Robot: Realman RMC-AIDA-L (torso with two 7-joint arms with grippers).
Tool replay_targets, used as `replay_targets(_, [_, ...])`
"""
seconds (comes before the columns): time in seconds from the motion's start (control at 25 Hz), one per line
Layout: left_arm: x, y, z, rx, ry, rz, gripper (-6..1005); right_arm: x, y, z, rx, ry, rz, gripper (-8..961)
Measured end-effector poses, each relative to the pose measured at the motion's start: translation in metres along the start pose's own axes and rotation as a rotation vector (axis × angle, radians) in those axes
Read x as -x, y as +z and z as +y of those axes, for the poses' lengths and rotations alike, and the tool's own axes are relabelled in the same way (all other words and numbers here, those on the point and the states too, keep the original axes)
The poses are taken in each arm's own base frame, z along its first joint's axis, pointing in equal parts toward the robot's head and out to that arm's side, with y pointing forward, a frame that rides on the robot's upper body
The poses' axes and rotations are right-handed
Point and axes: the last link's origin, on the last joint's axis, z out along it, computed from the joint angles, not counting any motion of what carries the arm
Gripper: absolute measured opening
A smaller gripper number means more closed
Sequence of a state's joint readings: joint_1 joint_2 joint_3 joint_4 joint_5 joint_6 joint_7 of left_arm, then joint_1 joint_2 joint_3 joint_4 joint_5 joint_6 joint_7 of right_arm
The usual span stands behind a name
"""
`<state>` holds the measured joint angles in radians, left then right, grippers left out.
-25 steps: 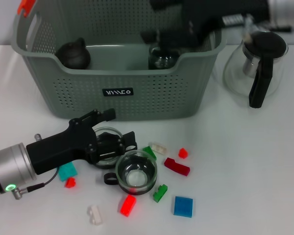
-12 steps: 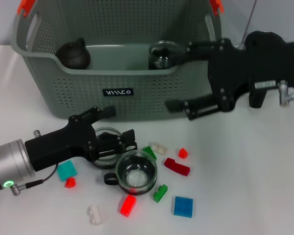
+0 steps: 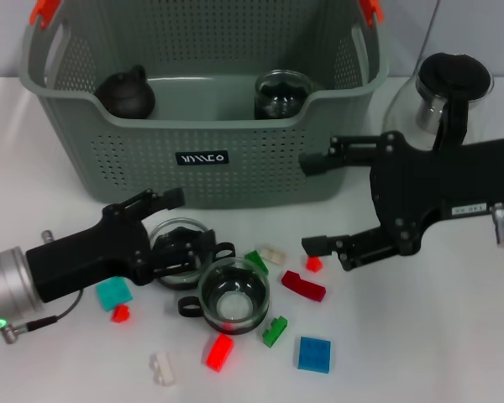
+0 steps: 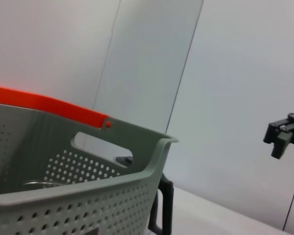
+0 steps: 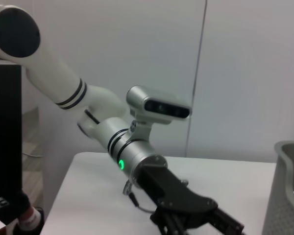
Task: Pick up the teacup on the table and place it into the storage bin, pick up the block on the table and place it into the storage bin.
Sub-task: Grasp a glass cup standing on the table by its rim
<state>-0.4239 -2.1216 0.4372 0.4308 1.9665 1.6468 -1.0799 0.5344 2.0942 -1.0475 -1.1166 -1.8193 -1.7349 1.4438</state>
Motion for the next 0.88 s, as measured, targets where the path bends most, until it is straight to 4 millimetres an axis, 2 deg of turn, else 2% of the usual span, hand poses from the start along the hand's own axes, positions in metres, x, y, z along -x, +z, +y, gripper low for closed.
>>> replay_targets(0.08, [-0.001, -0.012, -0.003, -0.020, 0.023, -0.013, 841, -0.005, 0.000, 0.002, 0.003, 0.011, 0.003, 932])
replay_targets(0.4, [-0.007, -0.027, -0.006, 0.003, 0.066, -0.068, 839, -0.027, -0.001, 0.012, 0.028, 0.063, 0.009, 928])
replay_targets(0.56, [-0.012, -0.028, -0.006, 0.058, 0.087, -0.124, 838, -0.038, 0.003, 0.014, 0.043, 0.112, 0.027, 927])
replay_targets(0.88, [-0.029, -0.019, -0.018, 0.178, 0.190, -0.350, 836, -0.048, 0.015, 0.011, 0.023, 0.175, 0.023, 927])
